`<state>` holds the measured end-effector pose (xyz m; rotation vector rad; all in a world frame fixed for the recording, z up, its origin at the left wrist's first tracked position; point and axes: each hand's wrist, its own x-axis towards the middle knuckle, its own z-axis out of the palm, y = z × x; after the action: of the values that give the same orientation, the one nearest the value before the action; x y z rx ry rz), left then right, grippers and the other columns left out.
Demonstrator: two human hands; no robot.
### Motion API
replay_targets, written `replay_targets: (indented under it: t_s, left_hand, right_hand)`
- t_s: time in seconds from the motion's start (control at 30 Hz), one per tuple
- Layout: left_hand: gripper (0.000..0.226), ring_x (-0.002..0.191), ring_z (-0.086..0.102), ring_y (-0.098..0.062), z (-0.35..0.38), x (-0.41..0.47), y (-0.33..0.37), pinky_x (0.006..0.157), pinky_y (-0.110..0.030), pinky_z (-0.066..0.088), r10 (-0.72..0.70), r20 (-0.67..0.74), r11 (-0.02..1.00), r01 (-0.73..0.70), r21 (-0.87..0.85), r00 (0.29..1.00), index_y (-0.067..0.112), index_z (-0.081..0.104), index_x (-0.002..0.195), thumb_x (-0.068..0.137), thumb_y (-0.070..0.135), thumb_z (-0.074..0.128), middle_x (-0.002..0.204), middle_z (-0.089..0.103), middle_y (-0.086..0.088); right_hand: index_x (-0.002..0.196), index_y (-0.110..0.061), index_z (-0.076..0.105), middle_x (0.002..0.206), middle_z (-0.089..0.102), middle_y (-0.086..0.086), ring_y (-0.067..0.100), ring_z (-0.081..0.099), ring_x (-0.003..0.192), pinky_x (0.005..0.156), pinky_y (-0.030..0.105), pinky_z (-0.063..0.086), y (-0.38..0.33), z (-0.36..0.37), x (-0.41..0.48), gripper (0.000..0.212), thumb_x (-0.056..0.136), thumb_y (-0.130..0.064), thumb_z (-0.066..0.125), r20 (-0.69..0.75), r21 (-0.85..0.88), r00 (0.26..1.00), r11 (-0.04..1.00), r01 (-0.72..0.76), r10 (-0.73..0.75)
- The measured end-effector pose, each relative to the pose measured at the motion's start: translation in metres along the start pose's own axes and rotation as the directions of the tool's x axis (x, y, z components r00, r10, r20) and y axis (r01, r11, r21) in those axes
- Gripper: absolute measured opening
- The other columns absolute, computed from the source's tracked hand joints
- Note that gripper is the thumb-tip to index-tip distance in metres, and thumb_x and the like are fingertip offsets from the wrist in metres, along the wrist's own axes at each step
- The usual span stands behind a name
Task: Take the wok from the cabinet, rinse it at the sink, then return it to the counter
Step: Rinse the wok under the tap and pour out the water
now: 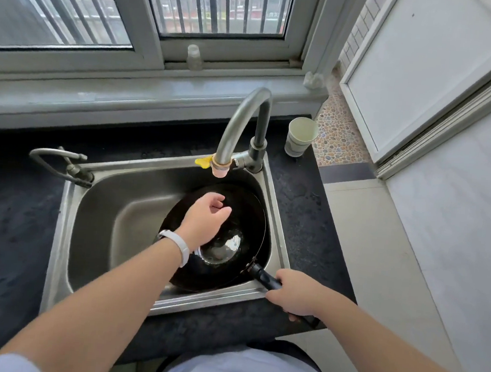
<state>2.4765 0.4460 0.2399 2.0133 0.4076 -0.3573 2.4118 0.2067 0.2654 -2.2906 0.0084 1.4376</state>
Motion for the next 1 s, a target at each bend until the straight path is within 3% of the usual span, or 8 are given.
replay_targets:
  t_s: [0.1,0.2,0.4,0.5,0.6,0.77,0.87,1.0]
  left_hand:
    - [0.047,0.112,0.052,-0.009,-0.015,0.025,0.016,0.097,-0.031,0.044,0.115,-0.034,0.987,-0.110,0.119,0.993,0.022,0.050,0.134,0.091,0.034,0.064,0.122,0.053,0.009]
    - [0.047,0.102,0.050,-0.010,-0.028,0.038,0.031,0.092,-0.031,0.044,0.215,-0.056,0.953,-0.197,0.231,0.975,0.025,0.048,0.132,0.090,0.037,0.064,0.115,0.048,0.010]
    - [0.049,0.095,0.049,-0.006,-0.040,0.050,0.051,0.084,-0.025,0.045,0.355,0.109,0.881,-0.371,0.292,0.929,0.040,0.045,0.137,0.091,0.041,0.059,0.120,0.051,0.013]
    - [0.044,0.078,0.052,-0.006,-0.041,0.063,0.050,0.088,-0.039,0.053,0.387,0.163,0.859,-0.419,0.293,0.908,0.054,0.049,0.127,0.083,0.056,0.054,0.127,0.055,0.013]
    - [0.027,0.102,0.058,-0.009,-0.038,0.072,0.045,0.097,-0.042,0.051,0.421,0.186,0.818,-0.461,0.345,0.888,0.058,0.053,0.112,0.085,0.060,0.051,0.123,0.056,0.016]
    - [0.031,0.098,0.061,-0.016,-0.039,0.086,0.042,0.091,-0.045,0.053,0.450,0.202,0.772,-0.493,0.401,0.870,0.043,0.058,0.109,0.085,0.060,0.048,0.105,0.062,0.006]
    - [0.024,0.099,0.061,-0.021,-0.040,0.092,0.041,0.092,-0.046,0.051,0.506,0.212,0.717,-0.544,0.435,0.836,0.031,0.063,0.109,0.090,0.042,0.054,0.107,0.063,0.002]
    - [0.018,0.095,0.060,-0.015,-0.041,0.097,0.036,0.090,-0.035,0.050,0.515,0.185,0.735,-0.542,0.407,0.837,0.031,0.066,0.108,0.091,0.034,0.058,0.104,0.064,0.008]
  right_hand:
    - [0.102,-0.020,0.049,0.095,0.063,0.001,0.021,0.063,0.075,0.071,0.038,0.053,-0.001,0.002,-0.003,0.023,0.095,-0.042,0.053,-0.119,-0.237,0.992,0.972,0.002,-0.031]
    - [0.102,-0.020,0.047,0.096,0.060,0.001,0.024,0.059,0.082,0.070,0.037,0.048,-0.003,0.008,-0.005,0.023,0.098,-0.043,0.051,-0.198,-0.329,0.978,0.944,0.002,-0.071]
    - [0.099,-0.022,0.044,0.092,0.057,-0.002,0.024,0.057,0.081,0.072,0.038,0.048,0.000,0.008,-0.002,0.019,0.097,-0.039,0.053,-0.169,-0.203,0.985,0.979,0.007,-0.042]
    - [0.097,-0.025,0.043,0.086,0.054,-0.003,0.021,0.056,0.076,0.069,0.036,0.050,0.000,0.004,-0.001,0.017,0.096,-0.035,0.056,-0.127,-0.107,0.991,0.994,0.026,-0.040]
    - [0.100,-0.024,0.045,0.088,0.056,-0.001,0.020,0.057,0.071,0.069,0.037,0.055,0.000,0.001,-0.002,0.015,0.095,-0.033,0.057,-0.121,-0.066,0.992,0.997,0.031,-0.039]
    - [0.105,-0.018,0.053,0.090,0.059,0.001,0.020,0.055,0.070,0.061,0.030,0.046,0.003,0.002,-0.002,0.021,0.092,-0.033,0.059,-0.165,-0.032,0.985,0.999,0.036,-0.041]
    - [0.104,-0.019,0.054,0.089,0.059,0.001,0.019,0.055,0.068,0.060,0.031,0.048,0.003,0.003,-0.001,0.021,0.091,-0.034,0.060,-0.171,-0.009,0.985,1.000,0.025,-0.026]
    - [0.107,-0.018,0.055,0.093,0.062,0.003,0.019,0.055,0.068,0.063,0.033,0.051,0.002,0.002,-0.001,0.024,0.091,-0.034,0.060,-0.178,-0.001,0.984,1.000,0.015,-0.015]
